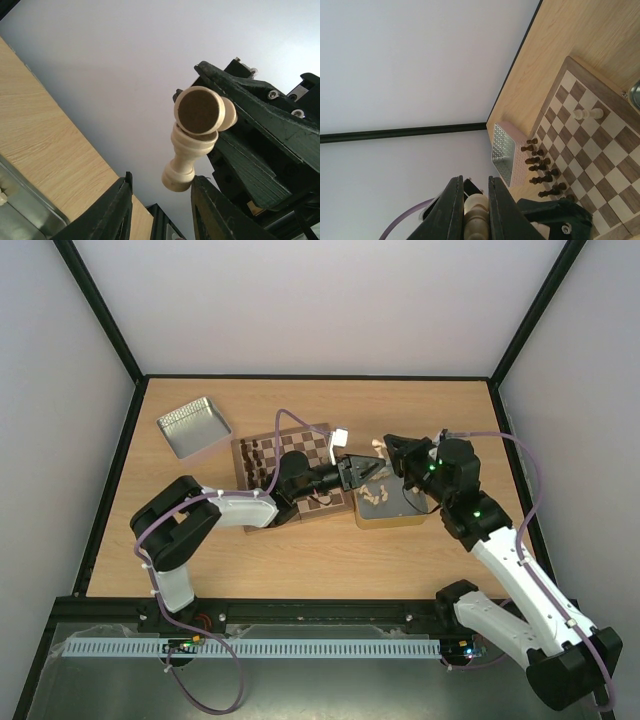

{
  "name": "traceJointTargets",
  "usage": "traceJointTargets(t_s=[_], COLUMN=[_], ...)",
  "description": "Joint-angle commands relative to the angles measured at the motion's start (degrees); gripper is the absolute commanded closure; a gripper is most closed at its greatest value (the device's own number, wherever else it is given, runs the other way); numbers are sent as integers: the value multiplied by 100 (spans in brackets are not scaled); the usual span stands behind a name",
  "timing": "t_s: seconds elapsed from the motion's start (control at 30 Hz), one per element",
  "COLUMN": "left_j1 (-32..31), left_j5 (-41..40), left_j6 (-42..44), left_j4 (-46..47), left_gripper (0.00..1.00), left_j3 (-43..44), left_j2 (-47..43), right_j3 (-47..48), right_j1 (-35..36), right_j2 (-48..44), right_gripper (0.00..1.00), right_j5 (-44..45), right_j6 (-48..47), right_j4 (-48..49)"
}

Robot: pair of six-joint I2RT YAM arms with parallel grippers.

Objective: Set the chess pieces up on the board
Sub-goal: Pick up the chess piece from the storage box, then place the chess piece on the chessboard.

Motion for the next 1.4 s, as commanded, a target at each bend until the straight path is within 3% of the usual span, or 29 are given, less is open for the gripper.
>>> traceJointTargets(t_s=[0.0,0.27,0.57,0.73,0.9,1.13,1.37], left_j1=[7,3,7,-1,8,247,1494], left_j5=[79,87,79,-42,-390,-2014,-2405], left_j6=[194,287,386,656,1241,2362,2671], left_j4=[458,440,381,-216,-1295,-4265,-5856], left_gripper=[67,73,92,97,97,96,96], left_j3=[119,67,22,-127,-619,-1008,-1147], left_j2=[-150,-225,-265,-490,-1097,-2616,-4160], right_j3=[-64,-62,-63,335,1092,1803,2322], right_j1=[3,3,3,3,3,257,1125], right_j2=[-125,-139,-157,-79,505,1943,3542], right_gripper=[98,98,98,98,98,98,98], right_j5=[-126,-211,-125,401,890,1280,1712], right_j6=[111,78,38,-683,-2361,-4119,-4849], right_j4=[-119,-275,-321,-778,-1449,-2314,-2177])
